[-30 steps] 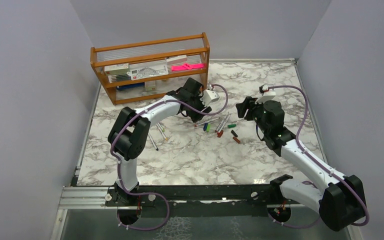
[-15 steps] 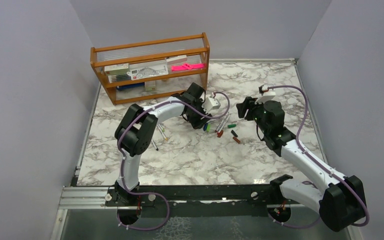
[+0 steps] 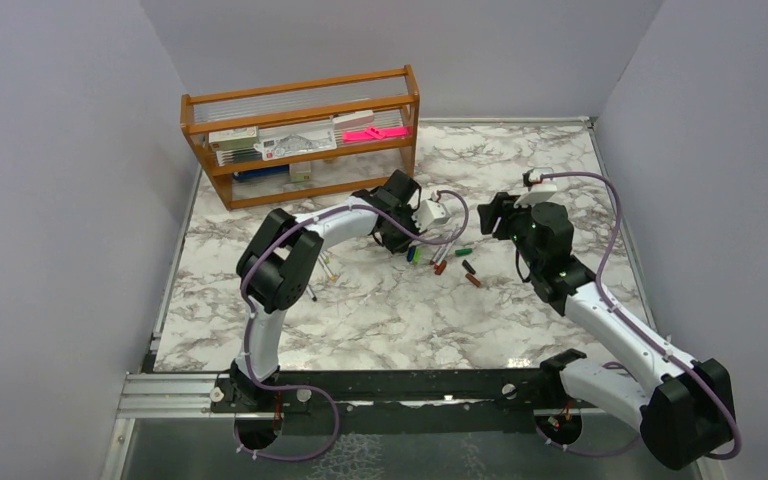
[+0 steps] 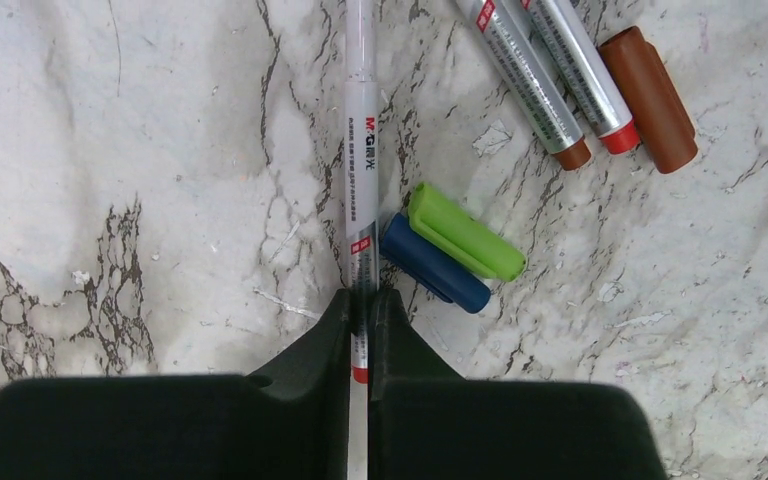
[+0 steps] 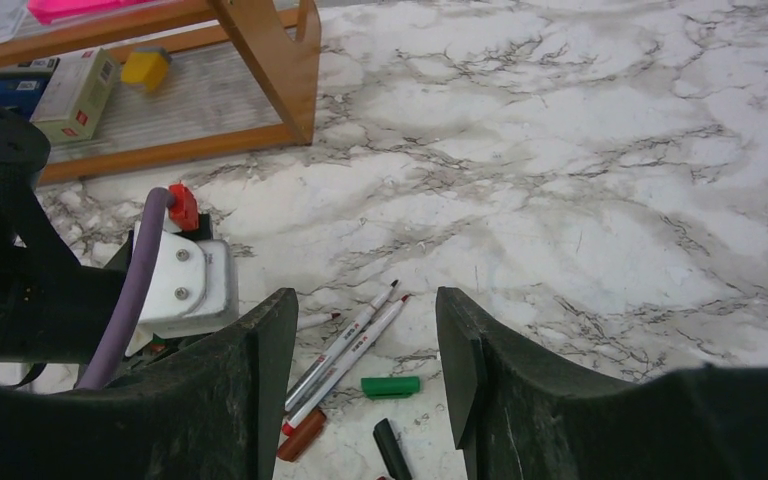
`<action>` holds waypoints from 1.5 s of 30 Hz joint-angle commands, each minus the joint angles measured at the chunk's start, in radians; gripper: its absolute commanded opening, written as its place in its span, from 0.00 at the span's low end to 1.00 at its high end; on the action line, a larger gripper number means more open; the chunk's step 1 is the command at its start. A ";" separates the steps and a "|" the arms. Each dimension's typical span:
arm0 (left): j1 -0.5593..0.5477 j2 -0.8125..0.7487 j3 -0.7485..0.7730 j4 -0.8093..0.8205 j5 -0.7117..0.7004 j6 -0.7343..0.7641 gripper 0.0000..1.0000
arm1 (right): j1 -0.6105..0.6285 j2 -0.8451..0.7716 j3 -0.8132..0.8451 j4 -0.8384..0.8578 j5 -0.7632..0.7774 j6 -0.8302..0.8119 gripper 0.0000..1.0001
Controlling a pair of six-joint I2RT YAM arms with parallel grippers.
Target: Insert the pens into the pen caps
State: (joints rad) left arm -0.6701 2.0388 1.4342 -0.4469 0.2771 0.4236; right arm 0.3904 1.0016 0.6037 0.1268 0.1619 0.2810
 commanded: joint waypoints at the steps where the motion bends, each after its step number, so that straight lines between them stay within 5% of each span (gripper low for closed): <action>1: -0.013 0.053 -0.019 -0.035 -0.035 0.010 0.00 | -0.005 -0.025 -0.008 -0.002 0.048 -0.009 0.53; 8: -0.012 0.024 -0.015 -0.031 -0.061 -0.080 0.00 | -0.005 0.023 0.014 -0.050 -0.020 0.117 0.51; 25: -0.013 -0.280 -0.182 0.320 -0.011 -0.356 0.00 | -0.006 0.110 -0.008 0.097 -0.262 0.487 0.69; 33: -0.024 -0.397 -0.249 0.427 0.107 -0.417 0.00 | -0.005 0.200 0.006 0.215 -0.364 0.537 0.59; 42: -0.085 -0.414 -0.261 0.416 0.083 -0.392 0.00 | -0.006 0.276 0.050 0.259 -0.402 0.561 0.55; 45: -0.092 -0.415 -0.259 0.414 0.078 -0.387 0.00 | -0.006 0.279 0.049 0.274 -0.407 0.564 0.29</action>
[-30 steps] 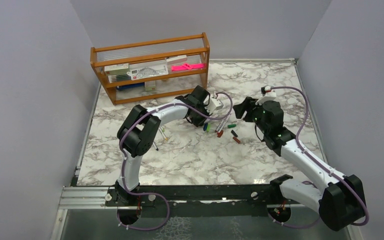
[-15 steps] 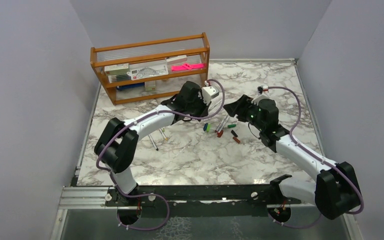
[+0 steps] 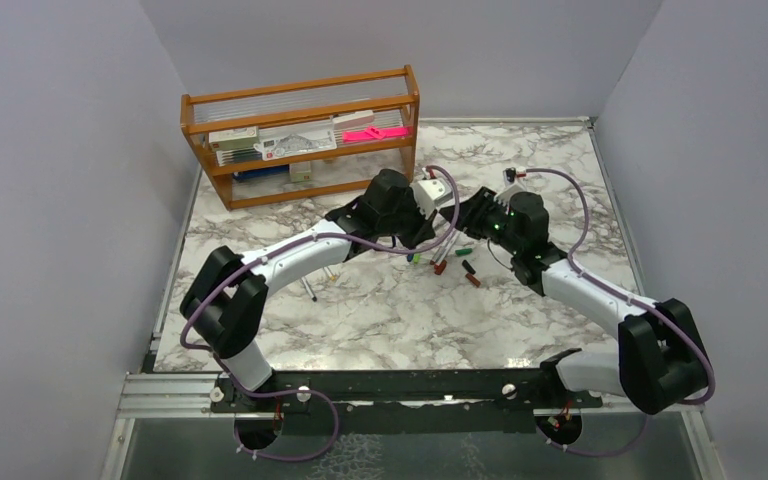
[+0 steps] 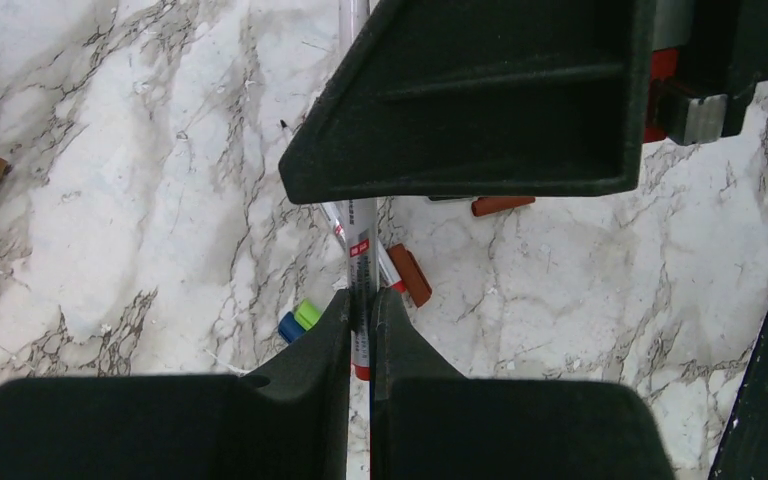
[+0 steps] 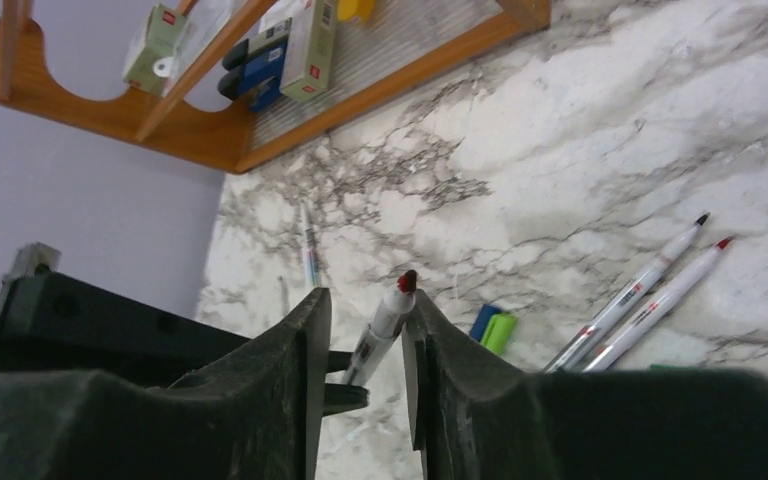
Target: Insert the pens into the pen caps
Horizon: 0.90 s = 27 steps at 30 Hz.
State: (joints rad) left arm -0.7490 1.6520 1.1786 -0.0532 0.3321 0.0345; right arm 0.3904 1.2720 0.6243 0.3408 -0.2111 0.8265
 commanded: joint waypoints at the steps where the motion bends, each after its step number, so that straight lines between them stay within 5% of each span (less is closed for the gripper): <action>1: -0.013 -0.029 -0.004 0.022 0.020 0.001 0.00 | -0.005 0.004 0.030 0.061 -0.035 0.015 0.18; 3: -0.015 -0.033 -0.002 0.022 0.022 -0.003 0.00 | -0.005 -0.004 0.038 0.043 -0.032 -0.006 0.04; 6: -0.016 -0.037 0.000 0.028 0.033 -0.008 0.00 | -0.006 -0.012 0.044 0.016 -0.022 -0.037 0.01; 12: -0.016 -0.044 0.005 0.071 0.053 -0.028 0.53 | -0.006 -0.026 0.043 0.010 -0.092 -0.082 0.01; 15: -0.017 -0.029 0.020 0.085 0.070 -0.033 0.60 | -0.006 -0.032 0.044 0.012 -0.134 -0.084 0.01; 19: -0.016 -0.002 0.037 0.105 0.097 -0.044 0.54 | -0.005 -0.040 0.047 0.009 -0.165 -0.085 0.01; 21: -0.017 0.010 0.041 0.119 0.117 -0.051 0.43 | -0.006 -0.043 0.048 0.009 -0.182 -0.083 0.01; 25: -0.016 0.029 0.038 0.154 0.153 -0.072 0.03 | -0.005 -0.042 0.044 0.018 -0.208 -0.060 0.01; 27: -0.017 0.032 0.030 0.166 0.150 -0.082 0.00 | -0.006 -0.043 0.039 0.027 -0.215 -0.051 0.01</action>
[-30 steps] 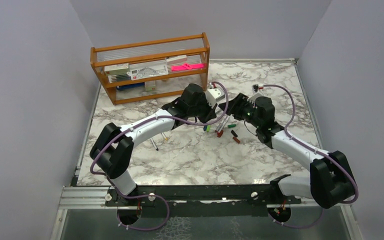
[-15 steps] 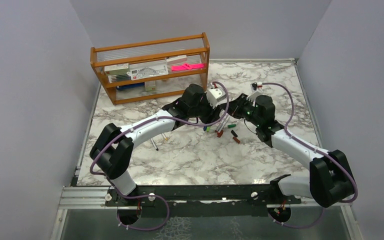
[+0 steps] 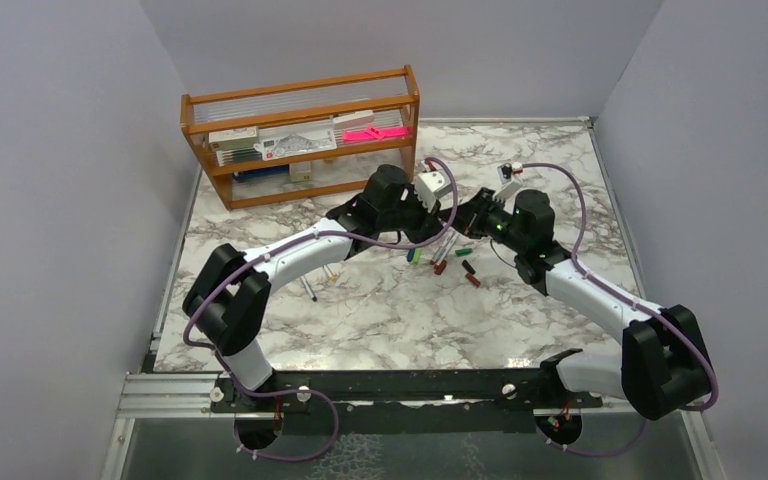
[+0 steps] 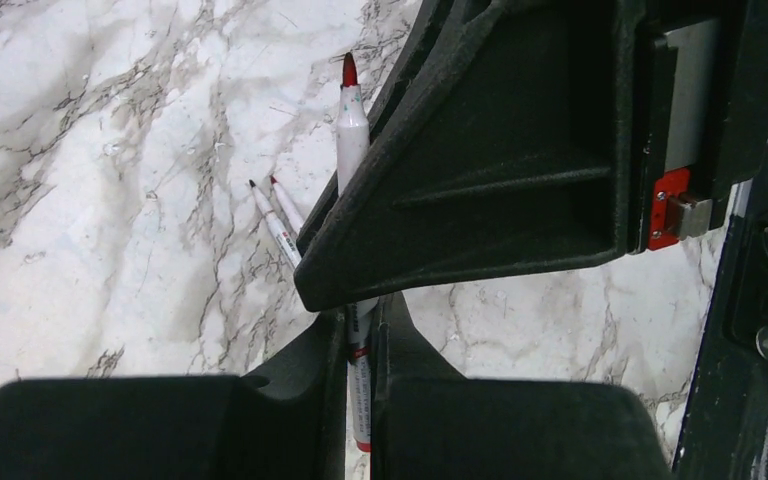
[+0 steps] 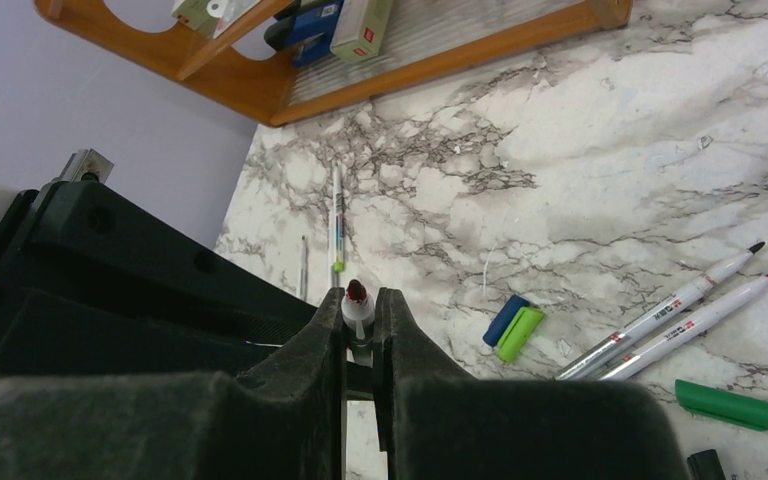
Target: Insert the pens into the pen caps
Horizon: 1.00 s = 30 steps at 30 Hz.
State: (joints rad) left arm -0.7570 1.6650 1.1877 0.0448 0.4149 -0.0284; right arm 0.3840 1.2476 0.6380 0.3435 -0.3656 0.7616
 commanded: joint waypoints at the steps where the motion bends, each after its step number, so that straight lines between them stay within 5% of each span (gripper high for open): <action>1: -0.009 0.018 0.016 0.071 0.063 -0.022 0.00 | 0.000 -0.019 0.022 0.027 -0.061 0.018 0.01; 5: -0.008 0.016 -0.005 0.084 0.057 -0.038 0.00 | 0.001 -0.030 0.019 0.037 -0.045 0.033 0.01; 6: -0.008 0.018 -0.005 0.085 0.058 -0.044 0.12 | 0.001 -0.030 0.020 0.042 -0.049 0.032 0.01; 8: -0.008 0.027 -0.007 0.092 0.062 -0.062 0.55 | 0.000 -0.033 0.024 0.046 -0.063 0.035 0.01; 10: -0.008 0.030 -0.005 0.097 0.070 -0.074 0.62 | 0.000 -0.031 0.028 0.058 -0.083 0.042 0.01; 12: -0.008 0.030 -0.009 0.106 0.074 -0.076 0.55 | 0.001 -0.031 0.028 0.064 -0.096 0.049 0.01; 15: -0.009 0.030 -0.021 0.121 0.067 -0.076 0.02 | 0.000 -0.037 0.020 0.066 -0.084 0.063 0.01; 20: -0.008 0.017 -0.024 0.104 0.042 -0.063 0.00 | 0.001 -0.055 0.014 0.033 -0.030 0.045 0.02; 24: 0.038 0.002 -0.042 0.126 0.058 -0.112 0.00 | 0.001 -0.098 0.014 -0.068 0.135 -0.002 0.54; 27: 0.132 -0.003 -0.091 0.247 0.127 -0.274 0.00 | -0.001 -0.115 0.044 -0.197 0.283 -0.064 0.64; 30: 0.158 -0.046 -0.125 0.238 0.015 -0.278 0.00 | -0.003 -0.081 0.087 -0.294 0.306 -0.167 0.64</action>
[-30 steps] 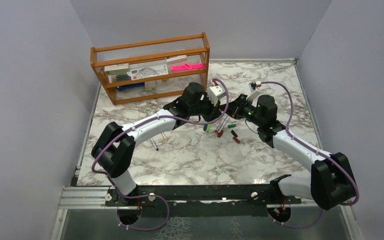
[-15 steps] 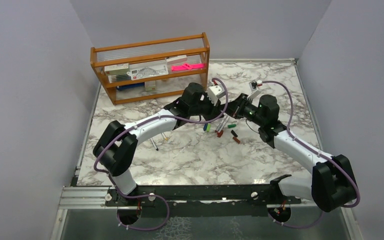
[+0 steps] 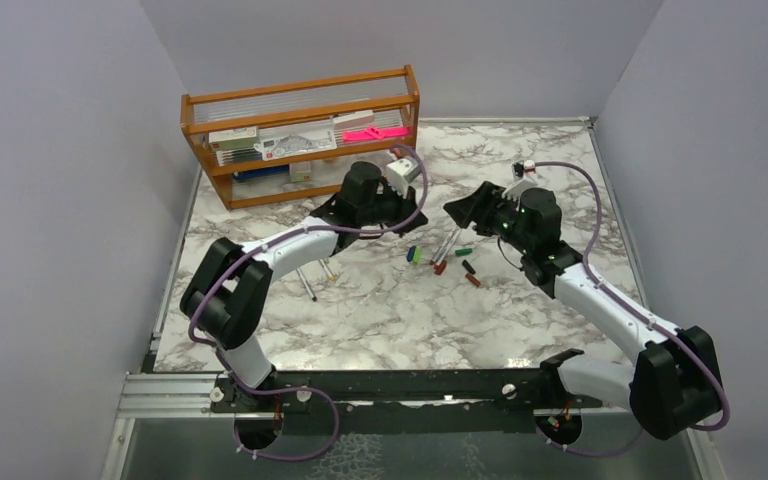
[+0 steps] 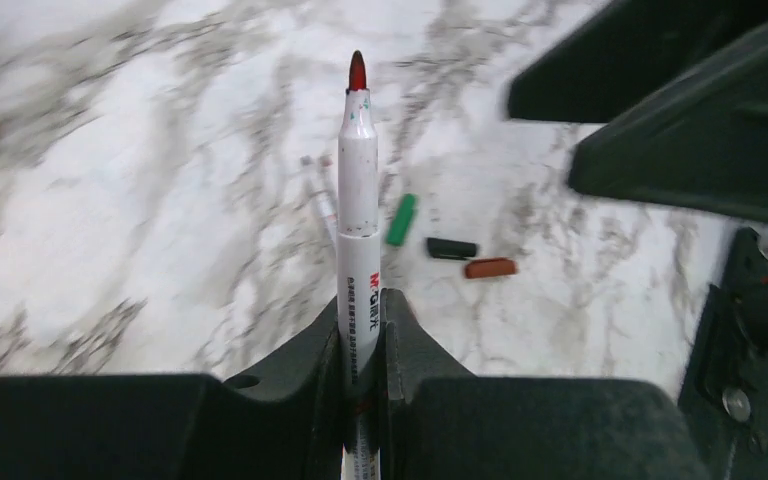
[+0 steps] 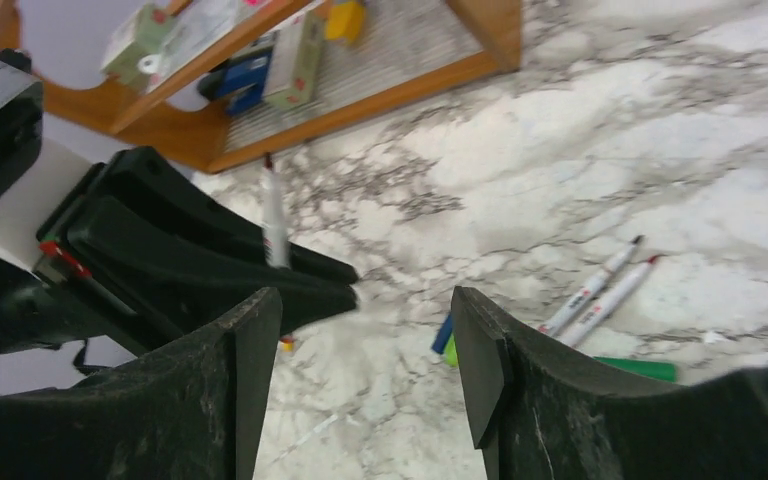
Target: Insert the pens into the pen caps
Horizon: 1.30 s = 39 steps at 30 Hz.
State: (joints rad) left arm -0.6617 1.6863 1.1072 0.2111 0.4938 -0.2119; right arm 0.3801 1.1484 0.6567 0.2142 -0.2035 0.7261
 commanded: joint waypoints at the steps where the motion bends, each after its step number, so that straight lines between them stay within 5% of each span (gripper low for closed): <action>1: 0.060 -0.090 -0.052 0.058 -0.113 -0.086 0.00 | 0.002 0.041 0.090 -0.203 0.127 -0.172 0.60; 10: 0.057 -0.189 0.011 -0.173 -0.444 -0.052 0.00 | 0.156 0.310 0.264 -0.369 0.226 -0.286 0.33; 18: 0.087 -0.300 -0.085 -0.154 -0.703 -0.195 0.00 | 0.262 0.510 0.389 -0.422 0.346 -0.295 0.43; 39: 0.090 -0.295 -0.096 -0.137 -0.613 -0.156 0.00 | 0.322 0.669 0.454 -0.480 0.402 -0.272 0.36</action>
State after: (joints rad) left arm -0.5697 1.3842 0.9836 0.0784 -0.1158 -0.3645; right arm 0.6891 1.7870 1.0893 -0.2489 0.1658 0.4503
